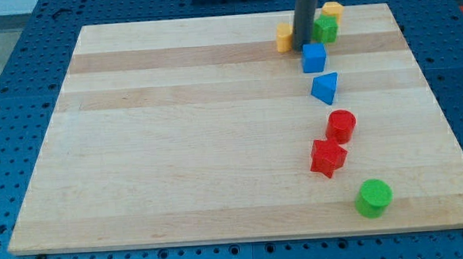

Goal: Slide the green star slightly right

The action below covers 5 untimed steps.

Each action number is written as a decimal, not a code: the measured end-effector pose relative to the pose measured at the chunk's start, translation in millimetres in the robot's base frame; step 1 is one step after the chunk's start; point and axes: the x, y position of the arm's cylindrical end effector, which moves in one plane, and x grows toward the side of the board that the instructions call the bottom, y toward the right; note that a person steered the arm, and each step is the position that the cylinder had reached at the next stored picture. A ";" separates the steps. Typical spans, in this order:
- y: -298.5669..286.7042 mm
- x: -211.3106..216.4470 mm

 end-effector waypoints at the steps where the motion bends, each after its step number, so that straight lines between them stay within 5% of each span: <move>1: 0.0 -38.8; 3: 31.5 -59.9; 5: 47.4 -19.3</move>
